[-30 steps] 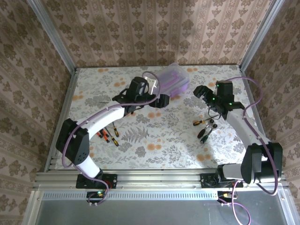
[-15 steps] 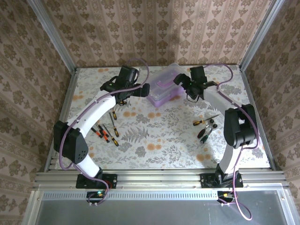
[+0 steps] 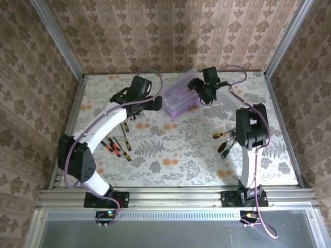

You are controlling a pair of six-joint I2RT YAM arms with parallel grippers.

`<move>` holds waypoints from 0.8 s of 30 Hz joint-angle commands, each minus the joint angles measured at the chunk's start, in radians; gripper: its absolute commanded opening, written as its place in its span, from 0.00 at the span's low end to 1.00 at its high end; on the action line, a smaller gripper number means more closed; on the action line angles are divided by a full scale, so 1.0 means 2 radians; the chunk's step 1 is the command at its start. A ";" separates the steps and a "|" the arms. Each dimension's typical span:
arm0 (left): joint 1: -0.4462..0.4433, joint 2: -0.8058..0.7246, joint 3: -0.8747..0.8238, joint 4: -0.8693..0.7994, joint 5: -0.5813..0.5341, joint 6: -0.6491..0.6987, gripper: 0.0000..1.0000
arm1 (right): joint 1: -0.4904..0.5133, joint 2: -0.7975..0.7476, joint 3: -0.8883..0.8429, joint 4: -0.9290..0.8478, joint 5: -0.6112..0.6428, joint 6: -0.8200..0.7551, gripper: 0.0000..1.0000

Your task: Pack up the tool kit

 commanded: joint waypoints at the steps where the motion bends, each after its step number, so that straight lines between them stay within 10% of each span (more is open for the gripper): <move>1: 0.007 -0.038 -0.025 0.015 0.003 -0.005 1.00 | 0.015 0.017 0.030 -0.073 0.000 -0.033 0.87; 24: 0.008 -0.030 -0.026 0.003 0.008 0.028 1.00 | 0.024 -0.052 -0.071 -0.148 -0.074 -0.268 0.70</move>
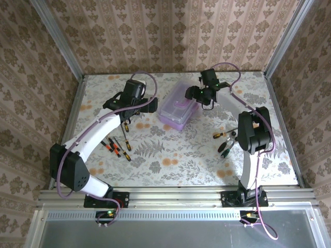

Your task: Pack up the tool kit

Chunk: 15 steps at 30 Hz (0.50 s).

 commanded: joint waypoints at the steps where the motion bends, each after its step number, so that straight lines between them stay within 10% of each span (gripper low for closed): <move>1: 0.002 0.018 0.015 -0.016 0.019 0.010 1.00 | 0.012 -0.012 -0.036 -0.101 -0.028 -0.086 0.70; 15: -0.027 0.046 0.044 -0.045 0.085 0.006 1.00 | 0.057 -0.177 -0.186 -0.057 -0.072 -0.144 0.71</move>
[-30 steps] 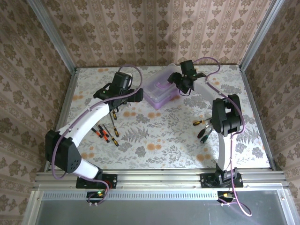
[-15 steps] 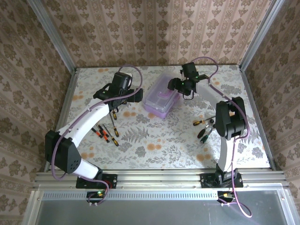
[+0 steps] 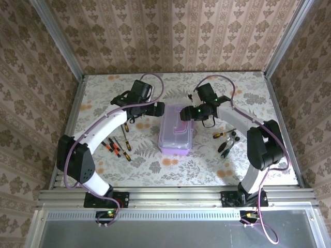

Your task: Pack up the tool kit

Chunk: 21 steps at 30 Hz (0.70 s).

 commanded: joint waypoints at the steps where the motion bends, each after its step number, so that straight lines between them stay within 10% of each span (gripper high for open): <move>1: -0.014 -0.001 0.016 -0.016 0.014 0.006 1.00 | 0.000 -0.056 -0.027 -0.034 0.003 -0.013 0.76; 21: -0.098 0.089 0.091 -0.133 -0.006 -0.032 1.00 | -0.089 -0.258 -0.258 0.126 -0.057 0.135 0.87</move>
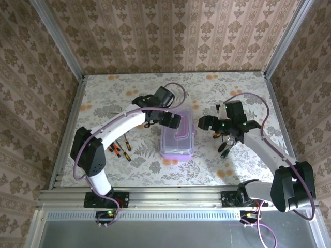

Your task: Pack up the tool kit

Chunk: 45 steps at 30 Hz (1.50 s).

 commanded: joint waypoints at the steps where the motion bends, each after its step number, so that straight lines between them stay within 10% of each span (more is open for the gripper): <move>1: -0.005 0.016 0.027 -0.040 0.005 -0.009 1.00 | -0.006 -0.019 -0.027 0.052 -0.037 0.023 0.87; 33: 0.044 0.109 0.059 -0.058 0.085 0.048 0.63 | -0.015 0.158 -0.112 0.401 -0.210 0.182 0.87; 45: 0.035 0.060 0.063 -0.065 0.096 0.071 1.00 | -0.015 0.178 -0.070 0.378 -0.199 0.189 0.85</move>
